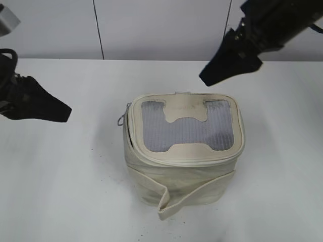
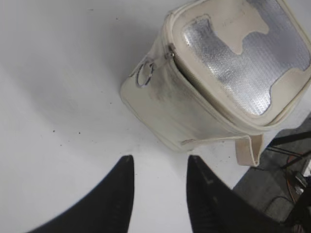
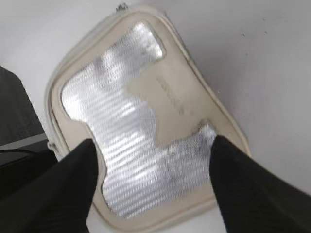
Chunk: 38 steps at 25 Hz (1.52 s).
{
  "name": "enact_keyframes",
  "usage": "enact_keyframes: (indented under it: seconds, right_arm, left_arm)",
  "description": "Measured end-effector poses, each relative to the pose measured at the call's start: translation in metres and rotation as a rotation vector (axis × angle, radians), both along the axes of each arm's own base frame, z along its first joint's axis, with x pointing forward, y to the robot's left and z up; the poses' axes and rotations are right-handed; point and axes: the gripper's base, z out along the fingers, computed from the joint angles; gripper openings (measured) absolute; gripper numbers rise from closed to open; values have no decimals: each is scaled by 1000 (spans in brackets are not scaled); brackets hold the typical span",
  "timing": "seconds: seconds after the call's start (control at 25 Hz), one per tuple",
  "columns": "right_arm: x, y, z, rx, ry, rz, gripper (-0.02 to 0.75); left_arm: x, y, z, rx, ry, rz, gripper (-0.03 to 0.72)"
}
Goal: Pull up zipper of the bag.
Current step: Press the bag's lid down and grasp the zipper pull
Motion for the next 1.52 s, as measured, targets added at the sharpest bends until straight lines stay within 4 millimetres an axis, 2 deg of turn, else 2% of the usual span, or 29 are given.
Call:
enact_keyframes:
  seconds: [0.2,0.36,0.44,0.6,0.88,1.24,1.52]
  right_arm:
    - [49,31,-3,38,36,101,522]
    - [71,62,-12,31,82,201,512]
    - [81,76,-24,24,102,234,507]
    - [100,96,-41,25,107,251,503]
    - [113,99,-66,-18,135,248,503]
    - [117,99,-81,-51,176,221,461]
    - [117,98,-84,-53,215,169,450]
  left_arm:
    - [19,-15,-17,16,76,-54,285]
    - [32,-24,-27,50,98,-98,285]
    - [40,-28,-30,61,101,-110,285]
    - [52,-33,-31,63,98,-119,286]
    - [65,-36,-33,66,95,-120,319]
    - [58,-57,-38,100,92,-204,349]
    - [61,-56,-39,121,60,-190,349]
